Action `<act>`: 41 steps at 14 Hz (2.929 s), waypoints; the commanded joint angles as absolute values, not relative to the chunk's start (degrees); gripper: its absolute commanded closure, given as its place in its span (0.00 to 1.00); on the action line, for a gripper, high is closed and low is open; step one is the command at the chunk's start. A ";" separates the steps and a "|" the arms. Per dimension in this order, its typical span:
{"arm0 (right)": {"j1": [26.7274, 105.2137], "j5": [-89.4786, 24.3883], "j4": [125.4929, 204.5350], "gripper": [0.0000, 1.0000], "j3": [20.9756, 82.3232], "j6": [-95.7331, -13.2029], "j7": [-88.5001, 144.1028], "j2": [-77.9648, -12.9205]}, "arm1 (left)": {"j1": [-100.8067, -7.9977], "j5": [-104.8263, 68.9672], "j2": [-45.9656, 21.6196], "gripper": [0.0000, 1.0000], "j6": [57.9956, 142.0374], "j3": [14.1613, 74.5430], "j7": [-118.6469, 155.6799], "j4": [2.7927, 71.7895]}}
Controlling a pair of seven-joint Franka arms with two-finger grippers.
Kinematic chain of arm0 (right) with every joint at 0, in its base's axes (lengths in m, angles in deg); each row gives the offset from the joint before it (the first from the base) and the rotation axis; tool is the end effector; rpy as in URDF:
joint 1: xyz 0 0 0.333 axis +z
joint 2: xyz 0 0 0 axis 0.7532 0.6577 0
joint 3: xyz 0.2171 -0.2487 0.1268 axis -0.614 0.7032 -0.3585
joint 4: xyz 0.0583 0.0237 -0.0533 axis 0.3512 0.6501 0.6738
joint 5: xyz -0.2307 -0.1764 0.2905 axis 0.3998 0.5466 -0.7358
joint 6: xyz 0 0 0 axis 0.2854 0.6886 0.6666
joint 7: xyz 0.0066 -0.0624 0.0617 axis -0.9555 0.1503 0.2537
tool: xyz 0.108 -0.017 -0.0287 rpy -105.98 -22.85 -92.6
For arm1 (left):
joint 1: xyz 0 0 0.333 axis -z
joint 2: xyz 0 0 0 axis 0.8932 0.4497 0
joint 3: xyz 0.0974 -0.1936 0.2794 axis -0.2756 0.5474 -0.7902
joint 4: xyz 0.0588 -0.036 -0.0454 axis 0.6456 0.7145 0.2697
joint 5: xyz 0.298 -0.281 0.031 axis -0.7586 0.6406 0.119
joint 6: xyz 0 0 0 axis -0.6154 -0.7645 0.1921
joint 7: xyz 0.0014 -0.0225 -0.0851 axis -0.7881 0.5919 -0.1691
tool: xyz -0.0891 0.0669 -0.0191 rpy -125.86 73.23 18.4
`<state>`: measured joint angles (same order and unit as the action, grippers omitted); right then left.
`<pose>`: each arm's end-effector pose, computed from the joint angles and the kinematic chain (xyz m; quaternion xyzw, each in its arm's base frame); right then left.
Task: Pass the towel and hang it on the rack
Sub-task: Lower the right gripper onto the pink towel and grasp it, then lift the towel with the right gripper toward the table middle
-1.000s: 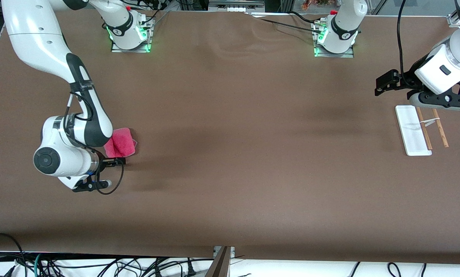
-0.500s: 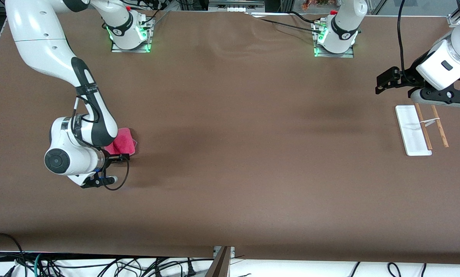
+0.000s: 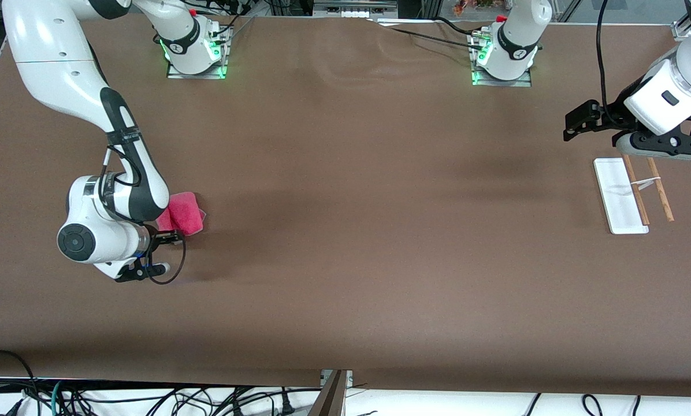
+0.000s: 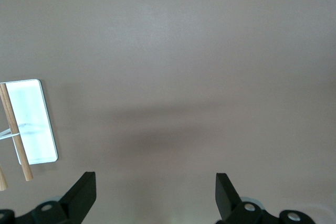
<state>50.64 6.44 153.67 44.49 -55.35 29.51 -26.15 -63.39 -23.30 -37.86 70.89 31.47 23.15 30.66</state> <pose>0.7184 0.0382 0.2083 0.9879 0.0955 -0.1219 0.0009 0.5628 -0.0591 0.6291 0.9981 -0.0297 -0.0460 0.0287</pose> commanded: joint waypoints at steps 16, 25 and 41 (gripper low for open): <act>51.85 6.59 144.14 1.00 43.56 -49.87 29.80 -32.51 | -63.19 -21.82 -39.38 0.00 71.80 31.12 23.21 32.24; 63.80 6.59 130.16 1.00 43.65 -42.29 15.42 -35.60 | -63.19 -21.82 -40.17 0.00 71.89 31.12 23.30 33.03; 90.52 6.76 127.16 1.00 43.74 -52.57 -18.25 -34.89 | -62.13 -21.12 -39.82 0.00 74.35 31.48 23.39 35.13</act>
